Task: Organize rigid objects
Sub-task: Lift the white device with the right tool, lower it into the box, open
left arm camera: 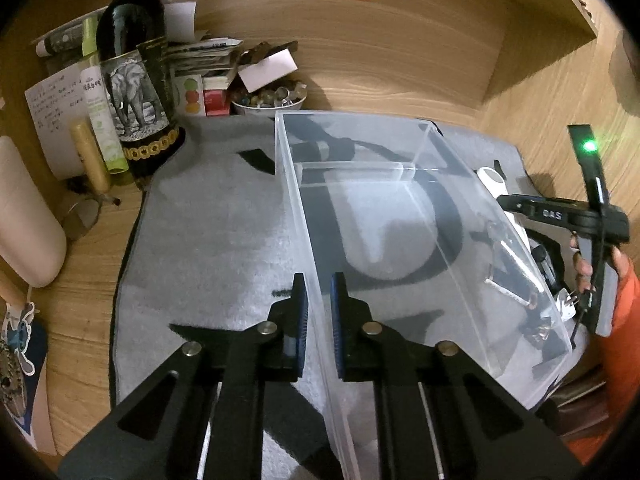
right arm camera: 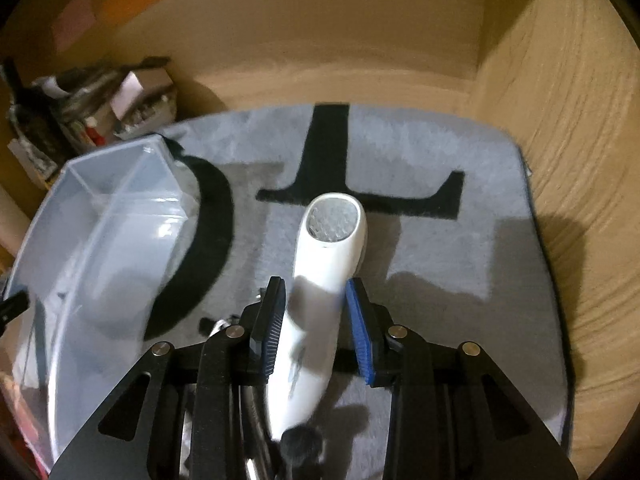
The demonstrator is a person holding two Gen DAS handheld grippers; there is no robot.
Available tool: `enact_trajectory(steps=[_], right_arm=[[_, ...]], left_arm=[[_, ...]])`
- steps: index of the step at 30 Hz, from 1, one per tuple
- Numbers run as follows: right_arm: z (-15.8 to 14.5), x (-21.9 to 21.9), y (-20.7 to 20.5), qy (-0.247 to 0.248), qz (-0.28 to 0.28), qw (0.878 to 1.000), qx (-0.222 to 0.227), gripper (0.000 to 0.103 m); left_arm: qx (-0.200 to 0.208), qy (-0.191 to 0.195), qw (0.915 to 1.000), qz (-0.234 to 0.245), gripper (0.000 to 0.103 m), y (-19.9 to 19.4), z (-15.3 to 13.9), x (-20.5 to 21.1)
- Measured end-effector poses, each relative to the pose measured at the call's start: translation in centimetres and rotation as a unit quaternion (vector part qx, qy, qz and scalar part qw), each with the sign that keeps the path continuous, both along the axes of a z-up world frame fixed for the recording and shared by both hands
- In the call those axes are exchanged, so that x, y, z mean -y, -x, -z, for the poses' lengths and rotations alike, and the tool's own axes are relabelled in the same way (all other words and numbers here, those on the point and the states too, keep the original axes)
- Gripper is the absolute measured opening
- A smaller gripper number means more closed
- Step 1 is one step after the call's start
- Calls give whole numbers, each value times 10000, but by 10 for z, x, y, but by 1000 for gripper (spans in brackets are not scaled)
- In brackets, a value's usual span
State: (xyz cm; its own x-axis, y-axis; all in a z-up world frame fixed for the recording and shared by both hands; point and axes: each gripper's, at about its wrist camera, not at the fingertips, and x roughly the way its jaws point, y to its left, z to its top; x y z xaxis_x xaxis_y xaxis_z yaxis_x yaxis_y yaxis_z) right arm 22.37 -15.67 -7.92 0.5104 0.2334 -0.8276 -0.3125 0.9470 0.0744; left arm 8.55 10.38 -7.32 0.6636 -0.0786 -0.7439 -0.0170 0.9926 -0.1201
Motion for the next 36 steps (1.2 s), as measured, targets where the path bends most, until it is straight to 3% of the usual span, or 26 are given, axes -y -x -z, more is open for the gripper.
enact_trajectory(steps=[7, 14, 19, 29, 36], right_arm=[[17, -9, -20, 225, 13, 9991, -358, 33], [18, -12, -15, 303, -54, 9993, -225, 30], [4, -7, -4, 253, -7, 9996, 109, 30], [-53, -18, 39, 9, -199, 9941, 1063, 30], [-82, -40, 63, -269, -530, 9887, 1376, 30]], left_arm=[[69, 19, 10000, -2, 11, 1, 0, -1], [101, -24, 9999, 8, 11, 1, 1, 0], [84, -56, 9999, 15, 11, 0, 1, 0], [93, -76, 9999, -7, 11, 0, 2, 1], [141, -61, 9999, -24, 11, 0, 2, 1]])
